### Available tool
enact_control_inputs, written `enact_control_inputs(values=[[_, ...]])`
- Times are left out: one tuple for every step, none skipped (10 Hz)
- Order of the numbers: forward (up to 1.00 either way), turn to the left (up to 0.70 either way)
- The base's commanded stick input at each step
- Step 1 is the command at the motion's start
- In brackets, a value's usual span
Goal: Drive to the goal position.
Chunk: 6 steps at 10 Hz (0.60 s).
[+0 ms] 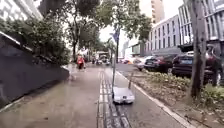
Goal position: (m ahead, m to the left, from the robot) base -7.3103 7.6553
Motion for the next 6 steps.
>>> enact_control_inputs(values=[[0.69,0.01],[0.69,0.01],[0.69,0.01],[0.69,0.01],[0.69,0.01],[0.69,0.01]])
